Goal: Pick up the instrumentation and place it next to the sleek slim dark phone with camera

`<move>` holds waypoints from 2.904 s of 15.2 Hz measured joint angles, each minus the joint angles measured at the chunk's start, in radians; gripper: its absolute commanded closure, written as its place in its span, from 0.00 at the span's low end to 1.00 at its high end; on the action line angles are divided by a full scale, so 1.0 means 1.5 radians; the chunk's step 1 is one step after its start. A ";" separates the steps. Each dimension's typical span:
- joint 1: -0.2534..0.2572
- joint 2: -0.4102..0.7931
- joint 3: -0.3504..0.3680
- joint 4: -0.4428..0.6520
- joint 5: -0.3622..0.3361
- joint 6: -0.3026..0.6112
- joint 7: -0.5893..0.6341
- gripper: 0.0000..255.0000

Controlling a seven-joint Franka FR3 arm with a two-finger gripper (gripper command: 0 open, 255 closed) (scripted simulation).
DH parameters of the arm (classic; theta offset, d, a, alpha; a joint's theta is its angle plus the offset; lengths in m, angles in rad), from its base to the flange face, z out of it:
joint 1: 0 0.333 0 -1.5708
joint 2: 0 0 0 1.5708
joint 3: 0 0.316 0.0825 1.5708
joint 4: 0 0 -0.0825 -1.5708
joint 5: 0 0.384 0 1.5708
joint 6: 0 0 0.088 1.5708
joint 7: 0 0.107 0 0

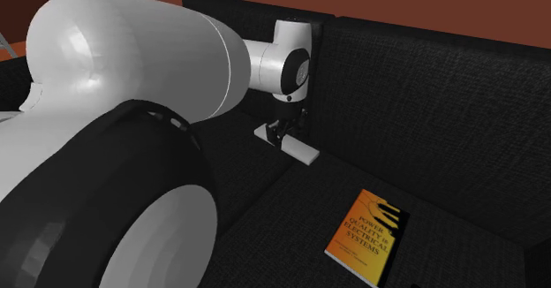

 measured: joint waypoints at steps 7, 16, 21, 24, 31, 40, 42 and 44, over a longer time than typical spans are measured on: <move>-0.003 -0.080 -0.013 -0.087 -0.016 0.009 -0.018 1.00; -0.028 -0.260 -0.053 -0.334 -0.065 0.081 -0.077 1.00; -0.055 -0.349 -0.083 -0.437 -0.102 0.101 -0.116 1.00; -0.074 -0.400 -0.100 -0.486 -0.127 0.103 -0.137 1.00; -0.130 -0.500 -0.147 -0.571 -0.188 0.098 -0.201 1.00; -0.217 -0.606 -0.220 -0.644 -0.273 0.083 -0.302 1.00; -0.235 -0.618 -0.238 -0.644 -0.288 0.075 -0.329 1.00; -0.258 -0.642 -0.255 -0.654 -0.309 0.067 -0.355 1.00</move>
